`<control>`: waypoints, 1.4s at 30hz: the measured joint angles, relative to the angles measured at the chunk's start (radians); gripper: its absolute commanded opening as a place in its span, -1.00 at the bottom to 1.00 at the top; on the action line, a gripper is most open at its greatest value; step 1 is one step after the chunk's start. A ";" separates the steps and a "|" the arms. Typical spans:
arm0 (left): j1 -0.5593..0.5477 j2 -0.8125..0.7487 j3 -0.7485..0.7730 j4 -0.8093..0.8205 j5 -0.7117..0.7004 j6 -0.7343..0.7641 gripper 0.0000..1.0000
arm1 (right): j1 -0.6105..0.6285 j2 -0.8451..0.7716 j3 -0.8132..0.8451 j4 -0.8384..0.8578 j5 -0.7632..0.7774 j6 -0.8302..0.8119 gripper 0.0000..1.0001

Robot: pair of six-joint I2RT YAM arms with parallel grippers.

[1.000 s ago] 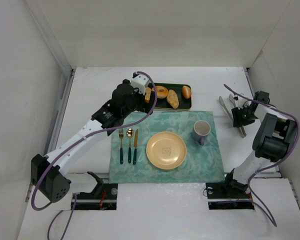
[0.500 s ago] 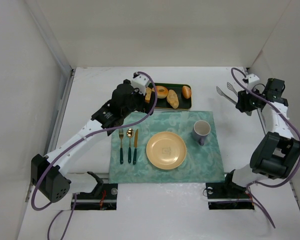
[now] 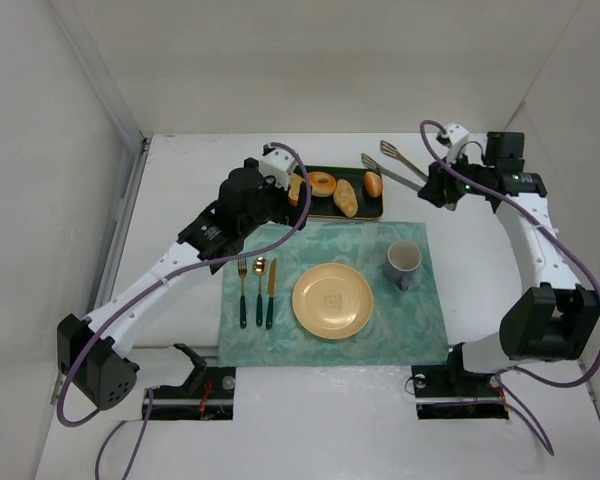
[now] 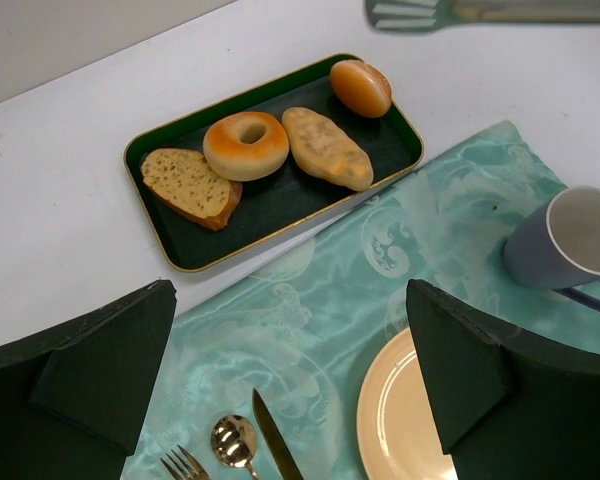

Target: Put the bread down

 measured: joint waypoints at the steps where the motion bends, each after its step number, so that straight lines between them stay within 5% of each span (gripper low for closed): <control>1: 0.000 -0.004 0.000 0.000 0.000 0.000 1.00 | 0.040 0.000 0.000 0.001 -0.006 0.011 0.04; 42: 0.000 -0.033 0.000 0.000 -0.009 -0.004 1.00 | 0.157 0.208 -0.060 0.111 0.254 0.157 -0.05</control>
